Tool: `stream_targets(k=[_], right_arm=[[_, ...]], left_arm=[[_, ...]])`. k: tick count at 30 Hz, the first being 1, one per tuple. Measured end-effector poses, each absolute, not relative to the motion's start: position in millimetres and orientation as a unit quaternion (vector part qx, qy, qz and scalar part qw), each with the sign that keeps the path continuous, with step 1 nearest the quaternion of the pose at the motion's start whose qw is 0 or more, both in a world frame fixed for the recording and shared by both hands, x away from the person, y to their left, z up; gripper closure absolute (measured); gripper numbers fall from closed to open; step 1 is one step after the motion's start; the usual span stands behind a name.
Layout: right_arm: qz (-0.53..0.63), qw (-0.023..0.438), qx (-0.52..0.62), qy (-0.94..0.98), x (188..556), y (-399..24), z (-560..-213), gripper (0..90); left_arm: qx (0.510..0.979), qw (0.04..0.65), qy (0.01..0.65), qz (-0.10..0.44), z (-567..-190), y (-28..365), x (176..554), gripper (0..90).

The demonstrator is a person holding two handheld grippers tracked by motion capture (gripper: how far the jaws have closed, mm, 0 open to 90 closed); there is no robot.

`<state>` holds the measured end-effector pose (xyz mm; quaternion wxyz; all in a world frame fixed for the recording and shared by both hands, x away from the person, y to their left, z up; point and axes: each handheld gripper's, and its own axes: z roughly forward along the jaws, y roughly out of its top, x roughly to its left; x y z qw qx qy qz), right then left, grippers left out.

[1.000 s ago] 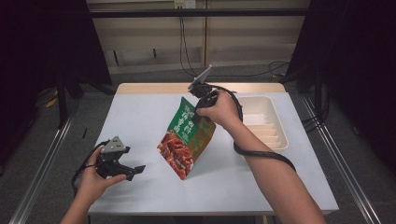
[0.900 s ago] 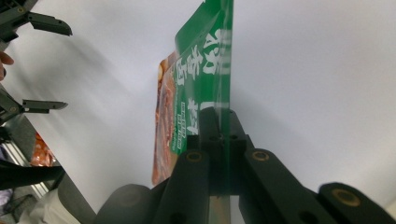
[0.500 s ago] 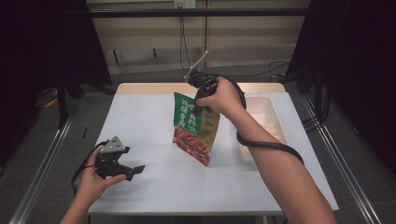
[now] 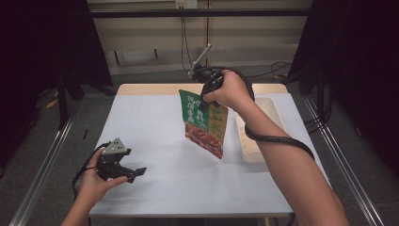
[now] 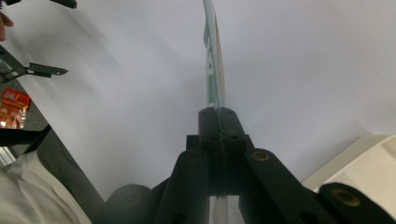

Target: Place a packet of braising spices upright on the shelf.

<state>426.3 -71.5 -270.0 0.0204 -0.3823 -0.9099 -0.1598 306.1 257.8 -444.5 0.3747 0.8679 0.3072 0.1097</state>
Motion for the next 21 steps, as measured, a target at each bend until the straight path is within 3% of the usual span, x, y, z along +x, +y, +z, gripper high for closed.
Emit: stream_targets(k=[21], right_arm=[[-0.149, 0.015, -0.356, -0.923, 440, -95, -247, 90.0]], left_arm=[[0.865, 0.378, 0.319, 0.089, -449, 261, 308, 4.6]])
